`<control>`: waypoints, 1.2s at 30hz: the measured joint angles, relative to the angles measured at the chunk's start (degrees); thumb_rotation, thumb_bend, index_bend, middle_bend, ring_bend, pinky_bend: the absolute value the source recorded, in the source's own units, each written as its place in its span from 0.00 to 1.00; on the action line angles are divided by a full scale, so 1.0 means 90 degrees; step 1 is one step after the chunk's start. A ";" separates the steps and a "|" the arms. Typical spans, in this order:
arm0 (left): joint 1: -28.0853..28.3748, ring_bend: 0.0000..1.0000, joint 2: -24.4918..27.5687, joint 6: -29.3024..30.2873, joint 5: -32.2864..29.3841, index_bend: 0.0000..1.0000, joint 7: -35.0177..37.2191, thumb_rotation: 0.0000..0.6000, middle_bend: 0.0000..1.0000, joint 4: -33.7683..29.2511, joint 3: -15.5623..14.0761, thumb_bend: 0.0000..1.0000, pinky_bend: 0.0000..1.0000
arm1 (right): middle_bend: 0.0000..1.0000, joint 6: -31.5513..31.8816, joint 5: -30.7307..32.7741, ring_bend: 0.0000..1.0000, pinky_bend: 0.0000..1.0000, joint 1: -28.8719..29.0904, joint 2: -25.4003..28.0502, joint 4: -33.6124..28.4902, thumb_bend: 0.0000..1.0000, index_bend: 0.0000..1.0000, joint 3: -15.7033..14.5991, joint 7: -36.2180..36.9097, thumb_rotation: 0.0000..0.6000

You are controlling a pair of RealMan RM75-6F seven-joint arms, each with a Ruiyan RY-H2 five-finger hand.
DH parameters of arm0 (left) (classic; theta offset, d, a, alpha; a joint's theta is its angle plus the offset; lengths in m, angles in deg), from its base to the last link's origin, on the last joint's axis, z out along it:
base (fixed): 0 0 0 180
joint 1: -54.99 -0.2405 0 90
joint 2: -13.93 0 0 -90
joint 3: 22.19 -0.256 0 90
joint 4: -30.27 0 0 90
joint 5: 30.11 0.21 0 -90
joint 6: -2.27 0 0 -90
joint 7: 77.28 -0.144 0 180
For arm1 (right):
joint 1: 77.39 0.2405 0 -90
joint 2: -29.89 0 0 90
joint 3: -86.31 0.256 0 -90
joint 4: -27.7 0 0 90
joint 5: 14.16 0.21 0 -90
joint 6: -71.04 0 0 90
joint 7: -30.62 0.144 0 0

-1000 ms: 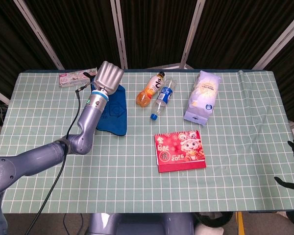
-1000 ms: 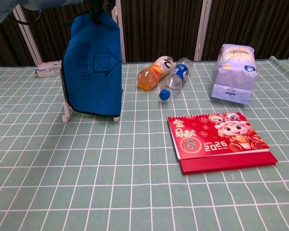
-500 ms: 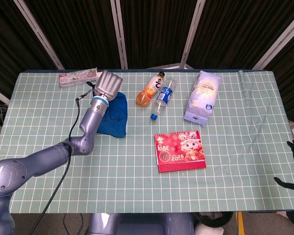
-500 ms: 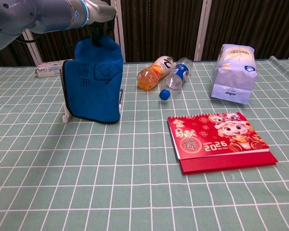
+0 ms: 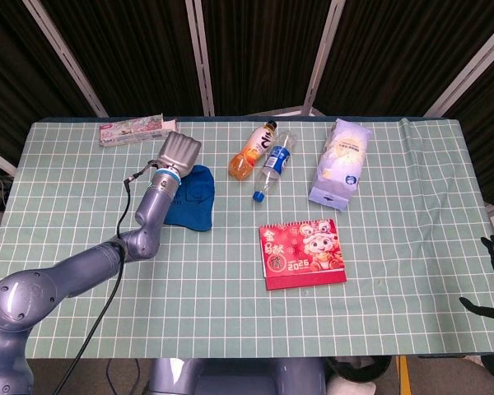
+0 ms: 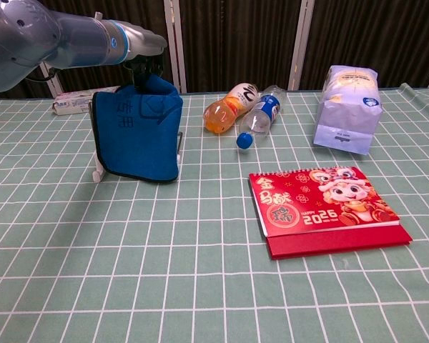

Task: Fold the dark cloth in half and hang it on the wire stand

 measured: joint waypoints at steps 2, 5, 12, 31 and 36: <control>0.0000 0.76 0.0068 0.0026 -0.0142 0.00 -0.0013 1.00 0.64 -0.0085 -0.0021 0.00 0.97 | 0.00 0.0013 -0.0015 0.00 0.00 -0.0006 0.0002 -0.0005 0.00 0.00 -0.0004 0.0005 1.00; -0.0026 0.76 0.0203 0.0146 -0.0208 0.00 0.0021 1.00 0.64 -0.0264 -0.0026 0.00 0.97 | 0.00 0.0036 -0.0045 0.00 0.00 -0.0014 0.0008 -0.0016 0.00 0.00 -0.0008 0.0013 1.00; -0.0292 0.77 0.0700 0.0436 -0.0029 0.00 0.0565 1.00 0.65 -0.0952 0.0096 0.00 0.97 | 0.00 0.0151 -0.0203 0.00 0.00 -0.0054 0.0041 -0.0070 0.00 0.00 -0.0042 0.0066 1.00; -0.3358 0.00 0.3113 0.3011 0.3733 0.00 0.4008 1.00 0.00 -0.4630 0.0156 0.00 0.01 | 0.00 0.0680 -0.0854 0.00 0.00 -0.0158 0.0104 -0.0056 0.00 0.00 -0.0120 0.0401 1.00; -0.4424 0.00 0.3637 0.4252 0.4688 0.00 0.4209 1.00 0.00 -0.5592 -0.0281 0.00 0.00 | 0.00 0.0857 -0.0922 0.00 0.00 -0.0183 0.0065 0.0041 0.00 0.00 -0.0080 0.0449 1.00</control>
